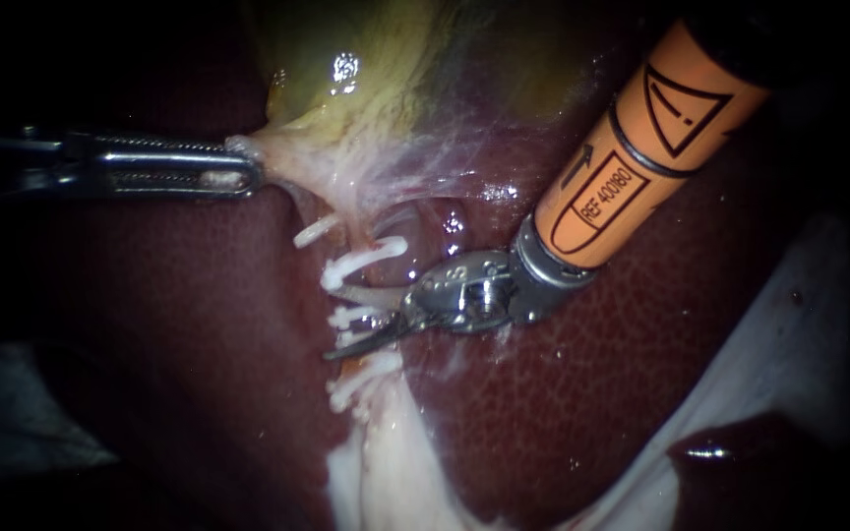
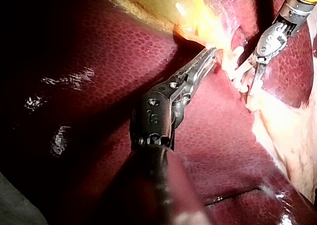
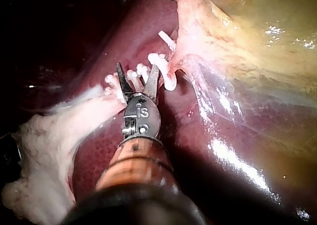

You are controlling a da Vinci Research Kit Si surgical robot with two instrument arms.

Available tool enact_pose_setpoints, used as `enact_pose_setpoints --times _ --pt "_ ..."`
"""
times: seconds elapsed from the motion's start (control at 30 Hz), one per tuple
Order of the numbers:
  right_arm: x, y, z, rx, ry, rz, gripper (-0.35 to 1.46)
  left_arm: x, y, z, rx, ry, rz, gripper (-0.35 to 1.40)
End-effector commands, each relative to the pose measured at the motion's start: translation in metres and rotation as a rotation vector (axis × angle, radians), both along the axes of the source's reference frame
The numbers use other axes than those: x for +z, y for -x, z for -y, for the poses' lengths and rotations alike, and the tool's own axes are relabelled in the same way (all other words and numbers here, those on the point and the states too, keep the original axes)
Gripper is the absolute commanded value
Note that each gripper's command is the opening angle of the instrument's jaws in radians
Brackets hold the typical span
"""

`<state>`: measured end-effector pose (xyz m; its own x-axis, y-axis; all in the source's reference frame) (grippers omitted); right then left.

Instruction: Go to the cutting position right tube

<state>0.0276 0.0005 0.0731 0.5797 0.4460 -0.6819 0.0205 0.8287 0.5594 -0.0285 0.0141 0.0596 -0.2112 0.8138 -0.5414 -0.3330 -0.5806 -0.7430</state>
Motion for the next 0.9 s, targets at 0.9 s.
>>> enact_pose_setpoints --times 0.9 --pt "-0.0064 0.0072 -0.0004 -0.056 -0.125 -0.091 1.27 -0.0004 -0.0008 -0.0002 0.004 -0.003 0.003 -0.35"
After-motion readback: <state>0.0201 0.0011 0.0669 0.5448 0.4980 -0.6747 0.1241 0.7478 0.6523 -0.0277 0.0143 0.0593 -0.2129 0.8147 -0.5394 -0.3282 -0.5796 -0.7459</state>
